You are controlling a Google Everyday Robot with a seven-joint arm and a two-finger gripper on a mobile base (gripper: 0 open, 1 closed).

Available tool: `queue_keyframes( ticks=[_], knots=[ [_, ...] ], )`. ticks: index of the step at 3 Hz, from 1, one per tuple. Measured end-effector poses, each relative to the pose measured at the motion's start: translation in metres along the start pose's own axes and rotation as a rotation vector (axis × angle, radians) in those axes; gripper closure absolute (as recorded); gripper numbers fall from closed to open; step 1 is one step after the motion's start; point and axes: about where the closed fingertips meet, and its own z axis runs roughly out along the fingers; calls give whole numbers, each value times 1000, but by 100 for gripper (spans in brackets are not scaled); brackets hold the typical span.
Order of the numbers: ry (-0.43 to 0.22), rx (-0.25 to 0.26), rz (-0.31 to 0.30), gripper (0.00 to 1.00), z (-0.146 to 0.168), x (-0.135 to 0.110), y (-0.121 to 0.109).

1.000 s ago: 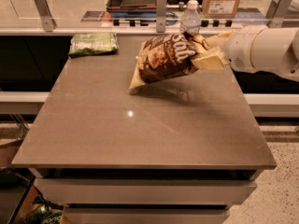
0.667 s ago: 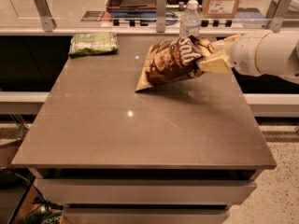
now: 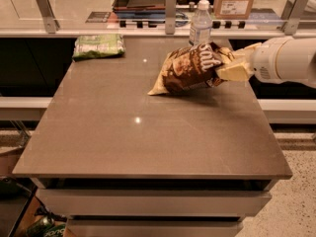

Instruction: Move brown chip bag near blue plastic bottle

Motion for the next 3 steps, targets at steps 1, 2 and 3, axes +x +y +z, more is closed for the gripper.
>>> queue_keyframes(
  ticks=[1, 2, 3],
  knots=[
    [1, 1, 3, 83, 0, -1, 0],
    [-1, -1, 0, 59, 0, -3, 1],
    [-2, -2, -3, 36, 0, -5, 2]
  ],
)
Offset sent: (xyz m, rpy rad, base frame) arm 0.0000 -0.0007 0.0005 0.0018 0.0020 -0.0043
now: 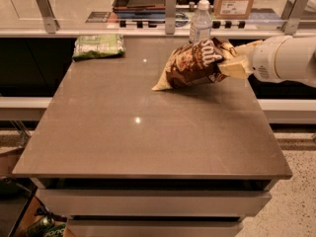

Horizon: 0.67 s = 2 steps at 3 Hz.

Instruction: Move brown chip bag near blue plastic bottle

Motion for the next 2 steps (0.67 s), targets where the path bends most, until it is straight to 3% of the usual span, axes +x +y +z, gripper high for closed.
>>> queue_keyframes(
  ticks=[1, 2],
  knots=[
    [-2, -2, -3, 13, 0, -2, 1],
    [-3, -3, -5, 0, 1, -4, 3]
  ],
)
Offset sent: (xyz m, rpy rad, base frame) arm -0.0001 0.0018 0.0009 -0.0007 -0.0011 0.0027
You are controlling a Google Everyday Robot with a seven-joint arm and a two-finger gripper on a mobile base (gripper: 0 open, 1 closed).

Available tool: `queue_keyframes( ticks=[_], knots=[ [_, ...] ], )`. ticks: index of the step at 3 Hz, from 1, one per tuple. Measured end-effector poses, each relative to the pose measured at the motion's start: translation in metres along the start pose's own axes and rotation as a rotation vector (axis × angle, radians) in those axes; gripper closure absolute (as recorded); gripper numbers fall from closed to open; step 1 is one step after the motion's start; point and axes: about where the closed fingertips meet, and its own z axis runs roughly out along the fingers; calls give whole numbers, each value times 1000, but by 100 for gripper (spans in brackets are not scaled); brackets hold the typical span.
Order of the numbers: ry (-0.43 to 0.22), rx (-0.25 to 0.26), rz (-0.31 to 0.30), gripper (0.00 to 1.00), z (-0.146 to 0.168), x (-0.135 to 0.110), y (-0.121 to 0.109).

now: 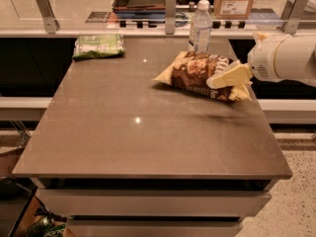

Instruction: Move brown chip bag near blue plastic bottle

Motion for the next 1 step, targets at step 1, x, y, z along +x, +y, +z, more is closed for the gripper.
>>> queue_keyframes(
  ticks=[1],
  knots=[
    [0, 0, 0, 0, 0, 0, 0]
  ],
)
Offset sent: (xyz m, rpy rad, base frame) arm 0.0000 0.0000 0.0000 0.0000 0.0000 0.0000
